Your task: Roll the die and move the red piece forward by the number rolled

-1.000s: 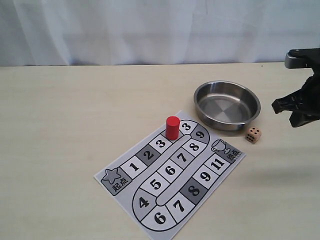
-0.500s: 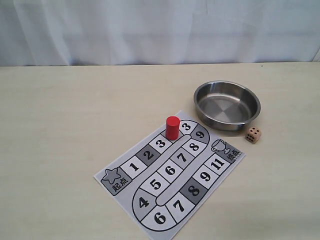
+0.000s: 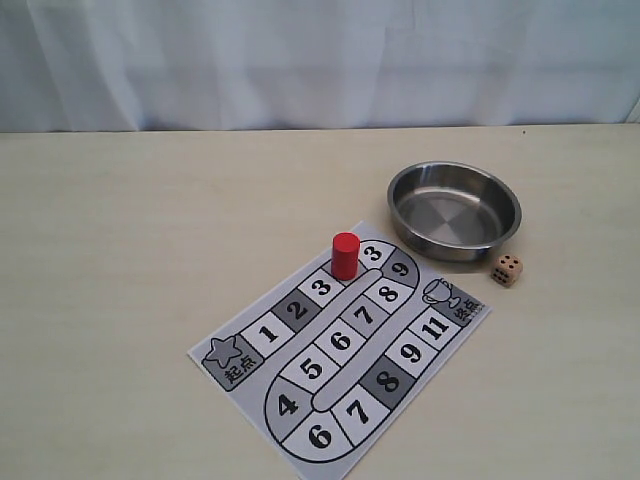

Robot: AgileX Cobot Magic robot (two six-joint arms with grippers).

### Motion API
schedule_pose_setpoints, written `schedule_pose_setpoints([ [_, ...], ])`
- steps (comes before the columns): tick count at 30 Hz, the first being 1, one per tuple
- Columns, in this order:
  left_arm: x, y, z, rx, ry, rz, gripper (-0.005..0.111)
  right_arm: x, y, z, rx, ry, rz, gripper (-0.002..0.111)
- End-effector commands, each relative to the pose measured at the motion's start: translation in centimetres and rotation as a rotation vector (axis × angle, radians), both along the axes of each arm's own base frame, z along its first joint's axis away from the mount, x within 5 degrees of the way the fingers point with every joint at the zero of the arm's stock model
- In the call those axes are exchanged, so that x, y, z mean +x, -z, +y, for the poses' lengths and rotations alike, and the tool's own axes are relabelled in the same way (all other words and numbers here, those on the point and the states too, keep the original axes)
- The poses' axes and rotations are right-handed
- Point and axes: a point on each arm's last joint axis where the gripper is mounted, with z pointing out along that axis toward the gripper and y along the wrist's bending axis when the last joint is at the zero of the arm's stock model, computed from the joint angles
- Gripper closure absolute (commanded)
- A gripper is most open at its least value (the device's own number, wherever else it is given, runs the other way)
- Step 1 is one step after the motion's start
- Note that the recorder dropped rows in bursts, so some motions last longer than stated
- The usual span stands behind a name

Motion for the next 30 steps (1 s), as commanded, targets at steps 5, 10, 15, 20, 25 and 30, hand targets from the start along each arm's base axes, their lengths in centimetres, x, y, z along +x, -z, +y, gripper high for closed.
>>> schedule_pose_setpoints([
  [5, 0.0, -0.3, 0.0, -0.003, 0.001, -0.018, 0.107, -8.0, 2.1, 0.3, -0.01, 0.007, -0.173, 0.104],
  [10, 0.0, -0.3, 0.0, -0.003, 0.001, -0.018, 0.107, -9.1, 2.5, 0.4, -0.005, 0.0, -0.184, 0.104],
  [15, 0.0, -0.3, 0.0, -0.003, 0.001, -0.018, 0.107, -8.3, 2.5, 0.6, 0.007, -0.021, -0.226, 0.104],
  [20, 0.0, -0.3, 0.0, -0.003, 0.001, -0.018, 0.107, -6.3, 3.2, 0.5, 0.005, -0.019, -0.273, 0.104],
  [25, 0.0, -0.3, 0.0, -0.003, 0.001, -0.018, 0.107, -3.1, 5.2, 0.4, 0.022, -0.024, -0.308, 0.104],
  [30, 0.0, -0.3, 0.0, -0.003, 0.001, -0.02, 0.107, 0.2, 8.4, 0.1, 0.025, -0.016, -0.355, 0.104],
])
